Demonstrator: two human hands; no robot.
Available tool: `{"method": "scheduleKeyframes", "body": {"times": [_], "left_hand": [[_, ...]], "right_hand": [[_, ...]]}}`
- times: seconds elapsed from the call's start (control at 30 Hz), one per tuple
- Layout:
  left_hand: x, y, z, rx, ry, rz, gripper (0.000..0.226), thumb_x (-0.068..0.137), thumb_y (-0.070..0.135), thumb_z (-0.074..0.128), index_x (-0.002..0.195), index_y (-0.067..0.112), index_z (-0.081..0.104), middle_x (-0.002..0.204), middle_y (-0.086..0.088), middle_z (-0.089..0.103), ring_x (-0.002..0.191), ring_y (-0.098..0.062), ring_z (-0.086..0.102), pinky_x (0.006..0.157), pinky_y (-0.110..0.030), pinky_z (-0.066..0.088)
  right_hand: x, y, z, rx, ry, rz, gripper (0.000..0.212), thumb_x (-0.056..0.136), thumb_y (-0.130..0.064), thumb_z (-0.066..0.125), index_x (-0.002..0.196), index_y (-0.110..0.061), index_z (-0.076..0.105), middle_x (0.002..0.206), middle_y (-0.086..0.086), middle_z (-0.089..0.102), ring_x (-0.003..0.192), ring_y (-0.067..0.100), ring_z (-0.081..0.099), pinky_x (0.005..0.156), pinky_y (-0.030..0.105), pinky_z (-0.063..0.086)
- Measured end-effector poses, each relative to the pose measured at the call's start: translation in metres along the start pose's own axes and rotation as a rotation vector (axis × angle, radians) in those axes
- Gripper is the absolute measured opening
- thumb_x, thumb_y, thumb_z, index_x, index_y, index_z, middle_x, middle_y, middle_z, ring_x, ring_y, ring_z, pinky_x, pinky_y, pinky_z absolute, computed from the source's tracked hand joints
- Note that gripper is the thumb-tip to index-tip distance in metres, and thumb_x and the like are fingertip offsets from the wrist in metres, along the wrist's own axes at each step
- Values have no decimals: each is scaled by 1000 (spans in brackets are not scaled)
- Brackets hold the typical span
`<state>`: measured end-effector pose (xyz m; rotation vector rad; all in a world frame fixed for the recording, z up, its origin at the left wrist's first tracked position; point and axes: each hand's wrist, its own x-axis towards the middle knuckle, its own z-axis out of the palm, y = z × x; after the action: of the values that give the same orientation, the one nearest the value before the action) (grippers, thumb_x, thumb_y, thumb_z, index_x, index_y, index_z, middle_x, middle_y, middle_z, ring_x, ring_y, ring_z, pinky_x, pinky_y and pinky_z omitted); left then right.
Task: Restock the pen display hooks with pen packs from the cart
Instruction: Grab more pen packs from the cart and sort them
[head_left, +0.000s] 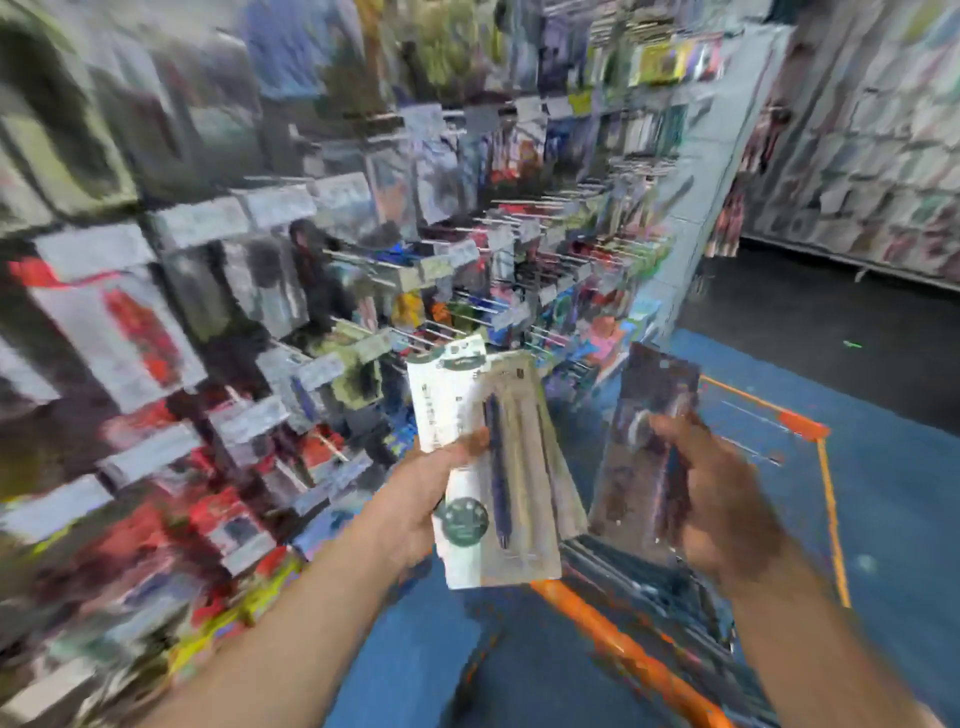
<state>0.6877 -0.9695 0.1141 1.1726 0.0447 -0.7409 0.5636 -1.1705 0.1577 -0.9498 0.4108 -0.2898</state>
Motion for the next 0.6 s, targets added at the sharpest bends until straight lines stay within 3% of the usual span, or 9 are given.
{"method": "scheduleKeyframes", "body": {"times": [0.1,0.27,0.37,0.43,0.5,0.6], "left_hand": [[-70,26,-47,-68,99,57,53,72,24,80,123,11,74,123,-18,73,99,-35,73,100,-51,55],[-176,67,-119,-140,223,188,52,75,23,78,125,10,73,119,-18,75,93,-34,76,81,-46,63],[-229,88,-159,-164,294,260,45,79,21,75,122,10,74,115,-17,77,90,-32,78,66,-39,65],[-263,99,-186,-187,324,291,44,79,20,75,121,8,74,113,-18,77,82,-31,78,61,-38,63],[-295,108,-216,-190,356,316,48,74,22,77,120,7,75,111,-19,77,80,-32,78,60,-37,63],[-339,120,-263,-177,413,352,54,68,24,80,120,8,75,113,-19,77,87,-34,77,67,-39,63]], "right_hand": [[-27,18,59,-9,-76,96,25,95,-29,60,74,-15,62,66,8,60,53,24,63,52,34,57],[-64,53,160,-80,-259,182,22,98,-27,57,79,-18,55,61,7,51,46,24,56,48,31,52],[-77,74,214,-120,-340,220,12,91,-32,68,91,-22,61,67,8,55,54,27,60,61,38,55],[-88,89,252,-163,-406,189,25,86,-37,72,102,-19,65,76,10,64,64,29,65,71,41,53],[-96,108,292,-140,-439,133,21,93,-30,66,110,-18,68,85,10,71,69,25,68,76,40,54],[-111,139,353,-107,-466,67,24,99,-14,58,121,-16,67,99,10,73,74,20,71,70,35,60]]}}
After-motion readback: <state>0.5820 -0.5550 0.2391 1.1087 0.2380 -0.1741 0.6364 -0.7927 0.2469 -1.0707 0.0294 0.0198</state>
